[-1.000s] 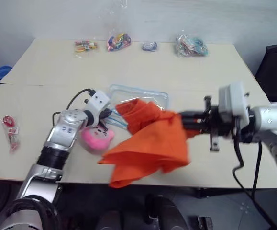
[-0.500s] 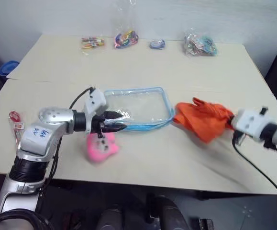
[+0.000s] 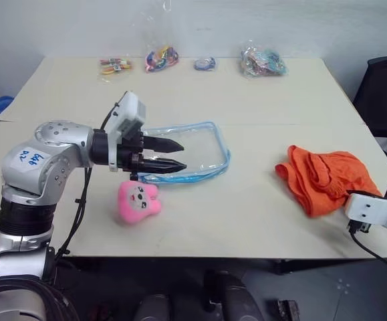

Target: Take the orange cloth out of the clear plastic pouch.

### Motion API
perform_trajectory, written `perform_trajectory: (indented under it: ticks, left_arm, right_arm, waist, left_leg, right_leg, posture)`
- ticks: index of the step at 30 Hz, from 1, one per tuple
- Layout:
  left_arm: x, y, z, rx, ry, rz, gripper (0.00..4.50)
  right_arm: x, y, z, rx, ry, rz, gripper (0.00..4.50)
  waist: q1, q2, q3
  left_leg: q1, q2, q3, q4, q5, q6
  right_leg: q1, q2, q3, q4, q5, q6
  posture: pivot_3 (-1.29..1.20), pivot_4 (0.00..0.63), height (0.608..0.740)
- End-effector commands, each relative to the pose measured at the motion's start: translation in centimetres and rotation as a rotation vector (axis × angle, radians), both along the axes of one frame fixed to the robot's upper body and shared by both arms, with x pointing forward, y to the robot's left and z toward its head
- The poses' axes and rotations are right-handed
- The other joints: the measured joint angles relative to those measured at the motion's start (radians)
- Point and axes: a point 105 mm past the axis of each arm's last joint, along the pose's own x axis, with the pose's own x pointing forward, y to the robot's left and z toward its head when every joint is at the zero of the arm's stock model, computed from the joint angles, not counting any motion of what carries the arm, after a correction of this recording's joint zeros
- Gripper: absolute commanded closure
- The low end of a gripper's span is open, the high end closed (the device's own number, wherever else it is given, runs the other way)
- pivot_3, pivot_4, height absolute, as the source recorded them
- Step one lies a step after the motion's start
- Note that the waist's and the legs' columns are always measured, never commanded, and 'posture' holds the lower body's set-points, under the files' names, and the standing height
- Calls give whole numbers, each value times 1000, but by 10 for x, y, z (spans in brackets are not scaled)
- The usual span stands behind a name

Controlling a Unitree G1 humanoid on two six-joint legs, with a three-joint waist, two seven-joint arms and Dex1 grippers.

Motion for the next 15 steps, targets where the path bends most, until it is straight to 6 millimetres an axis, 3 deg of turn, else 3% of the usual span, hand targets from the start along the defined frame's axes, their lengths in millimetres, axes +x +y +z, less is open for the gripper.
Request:
perform_trajectory:
  ticks: [1,6,9,12,15]
  left_arm:
    - [-8,0,5,12,-46,-68,2070]
    - [-3,4,12,12,-81,-93,2070]
    - [-1,5,14,24,-99,-123,2070]
    - [2,6,15,29,-105,-134,2070]
    - [4,5,16,25,-107,-153,2070]
  right_arm:
    - [-5,0,28,151,-25,-39,2752]
    - [-43,-20,55,498,76,-210,939]
    - [-79,-39,75,828,154,-372,21]
    - [-105,-57,85,959,163,-494,21]
    - [-130,-60,86,1009,205,-543,21]
  waist:
    - [0,0,0]
    - [6,0,0]
    - [10,1,0]
    - [8,0,0]
    - [6,0,0]
  left_leg:
    - [0,0,0,0,0,0]
    - [1,0,0,0,-1,1]
    - [0,0,1,0,-2,3]
    - [0,0,1,0,-3,4]
    - [0,0,1,0,-3,6]
  right_leg:
    - [0,0,0,0,0,0]
    - [0,0,1,0,0,0]
    - [1,0,1,-1,0,1]
    - [1,1,1,-3,0,2]
    - [1,1,2,-3,0,3]
  posture:
    - [0,150,740]
    - [0,150,740]
    - [0,150,740]
    - [0,150,740]
    - [0,150,740]
